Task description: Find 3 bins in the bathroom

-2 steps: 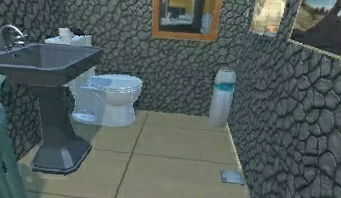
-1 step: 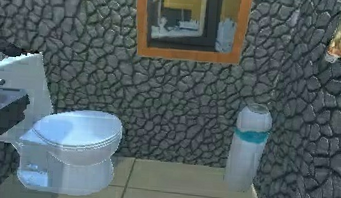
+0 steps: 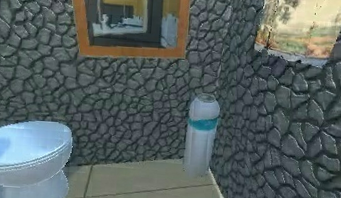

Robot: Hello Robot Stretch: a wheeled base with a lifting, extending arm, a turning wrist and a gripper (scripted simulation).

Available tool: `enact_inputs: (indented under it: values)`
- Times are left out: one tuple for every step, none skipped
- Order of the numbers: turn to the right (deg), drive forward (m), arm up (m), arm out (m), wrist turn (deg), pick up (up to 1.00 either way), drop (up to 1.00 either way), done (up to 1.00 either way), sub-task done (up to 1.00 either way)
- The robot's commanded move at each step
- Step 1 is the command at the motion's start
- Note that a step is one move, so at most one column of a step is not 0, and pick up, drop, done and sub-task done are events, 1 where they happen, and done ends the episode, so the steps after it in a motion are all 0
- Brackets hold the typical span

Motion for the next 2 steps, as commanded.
enact_inputs:
  values:
    - [0.0,0.15,0.0,0.0,0.0,0.0,0.0,0.0,0.0]
    - [-9.0,0.0,0.0,0.0,0.0,0.0,0.0,0.0,0.0]
